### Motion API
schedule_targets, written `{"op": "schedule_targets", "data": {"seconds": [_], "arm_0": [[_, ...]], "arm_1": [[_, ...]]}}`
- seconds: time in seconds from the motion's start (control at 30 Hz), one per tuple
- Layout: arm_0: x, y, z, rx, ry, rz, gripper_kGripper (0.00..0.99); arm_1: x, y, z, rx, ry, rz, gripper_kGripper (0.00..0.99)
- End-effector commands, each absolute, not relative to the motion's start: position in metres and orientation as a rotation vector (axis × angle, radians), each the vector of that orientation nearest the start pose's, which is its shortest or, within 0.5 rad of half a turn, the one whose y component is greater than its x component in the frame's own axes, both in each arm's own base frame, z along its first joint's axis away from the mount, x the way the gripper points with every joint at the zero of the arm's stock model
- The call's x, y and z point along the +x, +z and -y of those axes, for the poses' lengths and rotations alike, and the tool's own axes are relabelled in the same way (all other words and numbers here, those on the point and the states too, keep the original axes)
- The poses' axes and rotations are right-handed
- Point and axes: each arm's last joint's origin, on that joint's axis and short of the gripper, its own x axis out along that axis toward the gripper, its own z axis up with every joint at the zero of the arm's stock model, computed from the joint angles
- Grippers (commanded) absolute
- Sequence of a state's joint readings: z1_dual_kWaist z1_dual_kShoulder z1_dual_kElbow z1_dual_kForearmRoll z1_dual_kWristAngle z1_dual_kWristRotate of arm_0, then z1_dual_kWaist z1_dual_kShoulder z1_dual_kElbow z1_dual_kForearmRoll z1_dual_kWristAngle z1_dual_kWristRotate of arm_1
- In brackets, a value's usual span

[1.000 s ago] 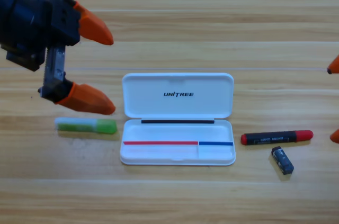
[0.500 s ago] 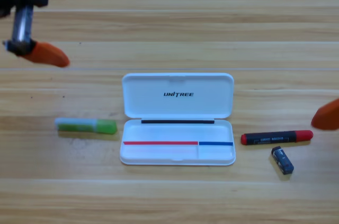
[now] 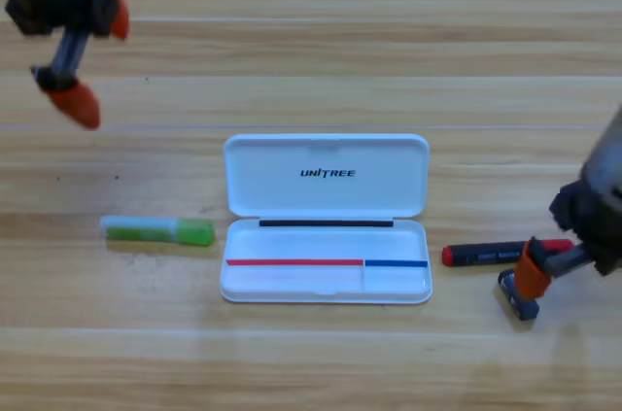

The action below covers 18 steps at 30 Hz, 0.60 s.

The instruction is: Clean up eraser and pencils

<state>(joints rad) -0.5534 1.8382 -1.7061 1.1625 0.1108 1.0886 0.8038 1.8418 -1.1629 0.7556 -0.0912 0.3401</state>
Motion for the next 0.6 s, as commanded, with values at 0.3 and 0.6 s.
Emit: {"op": "schedule_targets", "data": {"seconds": [0.3, 0.6], "arm_0": [[0.329, 0.276, 0.184, 1.181, -1.172, -1.187, 0.985], [0.330, 0.266, 0.186, 1.117, -1.156, -1.228, 0.983]], "arm_1": [[0.226, 0.187, -0.255, -0.427, 0.365, -1.486, 0.881], [0.231, 0.172, -0.262, -0.428, 0.373, -1.530, 0.756]]}}
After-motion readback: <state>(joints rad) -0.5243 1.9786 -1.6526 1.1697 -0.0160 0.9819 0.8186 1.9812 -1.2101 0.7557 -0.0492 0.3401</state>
